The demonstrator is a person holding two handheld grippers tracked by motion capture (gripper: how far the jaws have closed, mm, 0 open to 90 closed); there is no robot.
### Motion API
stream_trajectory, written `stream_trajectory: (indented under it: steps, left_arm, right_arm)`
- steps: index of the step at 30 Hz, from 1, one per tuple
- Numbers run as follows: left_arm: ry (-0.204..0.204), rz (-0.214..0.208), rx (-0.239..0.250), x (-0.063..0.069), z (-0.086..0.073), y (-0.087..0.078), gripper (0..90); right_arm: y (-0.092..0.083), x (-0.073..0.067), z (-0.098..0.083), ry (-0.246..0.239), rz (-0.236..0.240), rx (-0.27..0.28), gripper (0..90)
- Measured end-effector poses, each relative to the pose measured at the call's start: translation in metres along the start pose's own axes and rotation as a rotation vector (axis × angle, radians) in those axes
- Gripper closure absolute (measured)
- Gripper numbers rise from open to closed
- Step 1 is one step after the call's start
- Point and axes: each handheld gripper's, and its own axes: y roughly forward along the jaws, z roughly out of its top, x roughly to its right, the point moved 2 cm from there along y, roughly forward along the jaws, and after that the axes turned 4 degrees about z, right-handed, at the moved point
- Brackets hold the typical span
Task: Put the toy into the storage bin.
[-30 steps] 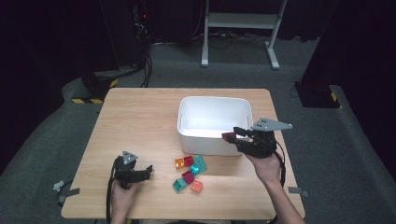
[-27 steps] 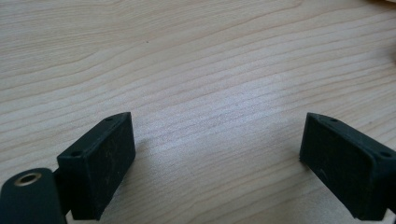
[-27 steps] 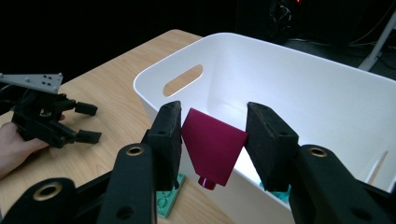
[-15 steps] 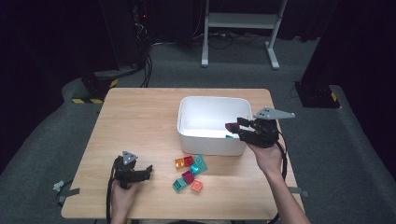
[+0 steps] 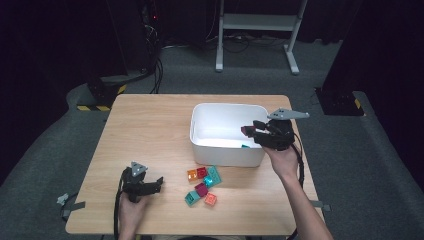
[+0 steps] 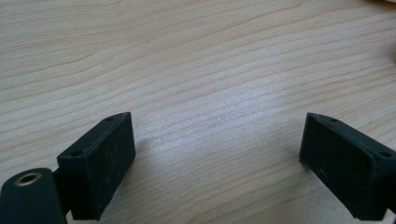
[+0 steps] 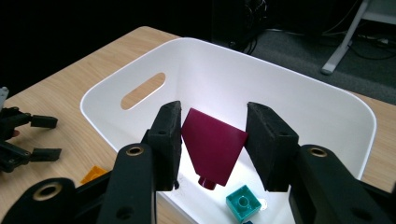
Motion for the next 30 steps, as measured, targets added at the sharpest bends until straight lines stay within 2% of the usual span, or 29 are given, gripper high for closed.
stream_trajectory:
  steps: [9, 20, 27, 30]
  left_arm:
    - [0.0, 0.0, 0.0, 0.0, 0.0, 0.0, 10.4]
    - [0.0, 0.0, 0.0, 0.0, 0.0, 0.0, 10.5]
    - [0.0, 0.0, 0.0, 0.0, 0.0, 0.0, 10.5]
    - [0.0, 0.0, 0.001, 0.0, 0.0, 0.0, 10.5]
  right_arm:
    - [0.015, 0.009, 0.0, 0.024, -0.026, -0.021, 57.1]
    - [0.031, 0.016, -0.005, 0.035, -0.05, -0.072, 56.9]
    - [0.04, 0.017, -0.006, 0.024, -0.064, -0.093, 56.6]
    - [0.042, 0.018, -0.007, 0.026, -0.058, -0.094, 51.6]
